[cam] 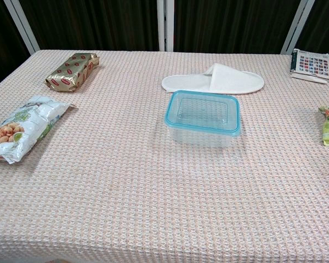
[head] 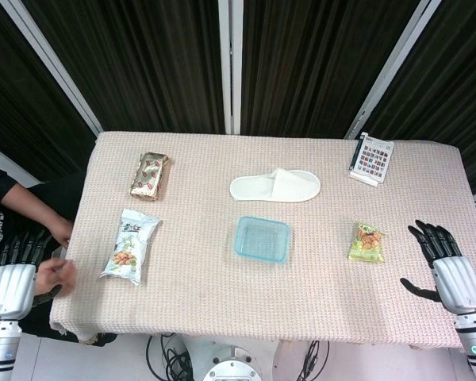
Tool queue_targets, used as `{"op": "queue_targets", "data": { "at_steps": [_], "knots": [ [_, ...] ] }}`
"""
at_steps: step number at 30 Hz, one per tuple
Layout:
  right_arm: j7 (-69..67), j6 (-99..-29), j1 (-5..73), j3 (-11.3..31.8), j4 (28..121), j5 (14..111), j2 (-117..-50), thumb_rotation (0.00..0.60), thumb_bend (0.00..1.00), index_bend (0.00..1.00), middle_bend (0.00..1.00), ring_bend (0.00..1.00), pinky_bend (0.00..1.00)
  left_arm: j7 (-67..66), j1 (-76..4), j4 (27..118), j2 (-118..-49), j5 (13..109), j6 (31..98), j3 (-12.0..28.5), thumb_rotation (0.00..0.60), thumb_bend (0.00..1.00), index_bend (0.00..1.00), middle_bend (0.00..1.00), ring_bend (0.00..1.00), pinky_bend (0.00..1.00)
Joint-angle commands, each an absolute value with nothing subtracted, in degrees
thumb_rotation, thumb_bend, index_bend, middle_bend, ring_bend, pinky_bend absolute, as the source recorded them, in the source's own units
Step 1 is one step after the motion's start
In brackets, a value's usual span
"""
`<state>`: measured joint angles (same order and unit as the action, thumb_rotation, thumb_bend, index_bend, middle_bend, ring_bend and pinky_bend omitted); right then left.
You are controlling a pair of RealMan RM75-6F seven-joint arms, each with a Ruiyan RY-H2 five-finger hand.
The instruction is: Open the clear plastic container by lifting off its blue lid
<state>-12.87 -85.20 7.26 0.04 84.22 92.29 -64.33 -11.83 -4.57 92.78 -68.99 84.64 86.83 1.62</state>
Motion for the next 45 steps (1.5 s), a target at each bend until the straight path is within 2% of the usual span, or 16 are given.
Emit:
{"op": "queue_targets", "data": {
  "at_steps": [1, 11, 19, 22, 26, 32, 39, 45],
  "knots": [
    [-11.9, -83.9, 7.9, 0.3, 85.1, 91.7, -64.5, 0.6, 0.07, 0.0, 0.0, 0.0, 0.0, -11.3, -5.3, 92.3, -69.4, 84.0, 85.5, 2.0, 0.6, 0.0, 0.1, 0.07, 0.0, 0.01],
    [-8.9, -81.1, 10.5, 0.9, 88.0, 92.9, -64.3, 0.6, 0.07, 0.0, 0.01, 0.0, 0.0, -10.6, -6.2, 91.8, -69.5, 83.8, 84.6, 2.7, 0.6, 0.0, 0.1, 0.07, 0.0, 0.01],
    [-3.9, -69.6, 19.3, 2.2, 89.2, 94.7, -67.0, 0.6, 0.08, 0.0, 0.02, 0.0, 0.0, -10.5, -7.8, 92.5, -69.8, 87.2, 84.3, 2.7, 0.6, 0.0, 0.1, 0.07, 0.0, 0.01],
    [-4.0, -69.2, 20.9, 2.7, 90.2, 95.7, -67.8, 0.6, 0.08, 0.0, 0.02, 0.0, 0.0, -10.7, -10.3, 94.3, -69.8, 89.8, 81.9, 2.7, 0.6, 0.0, 0.1, 0.07, 0.0, 0.01],
    [-5.5, -73.6, 19.4, 2.7, 91.0, 96.4, -66.7, 0.6, 0.08, 0.0, 0.02, 0.0, 0.0, -11.7, -16.3, 98.7, -69.8, 92.6, 74.3, 3.0, 0.6, 0.0, 0.08, 0.07, 0.0, 0.01],
    [-6.2, -80.7, 15.1, 1.9, 91.4, 96.2, -64.1, 0.6, 0.08, 0.0, 0.02, 0.0, 0.0, -14.0, -28.9, 99.9, -76.4, 91.9, 59.2, 7.1, 0.6, 0.0, 0.07, 0.07, 0.0, 0.01],
    [-6.8, -83.5, 12.9, 1.0, 91.0, 96.1, -63.1, 0.6, 0.08, 0.0, 0.02, 0.0, 0.0, -18.4, -41.7, 95.7, -86.9, 82.8, 45.7, 13.6, 0.6, 0.0, 0.04, 0.04, 0.0, 0.01],
    [-7.6, -82.8, 13.1, 1.0, 90.3, 95.9, -63.4, 0.6, 0.08, 0.0, 0.01, 0.0, 0.0, -26.5, -49.2, 93.1, -92.0, 70.9, 40.3, 16.9, 0.6, 0.0, 0.01, 0.0, 0.0, 0.01]
  ]
}}
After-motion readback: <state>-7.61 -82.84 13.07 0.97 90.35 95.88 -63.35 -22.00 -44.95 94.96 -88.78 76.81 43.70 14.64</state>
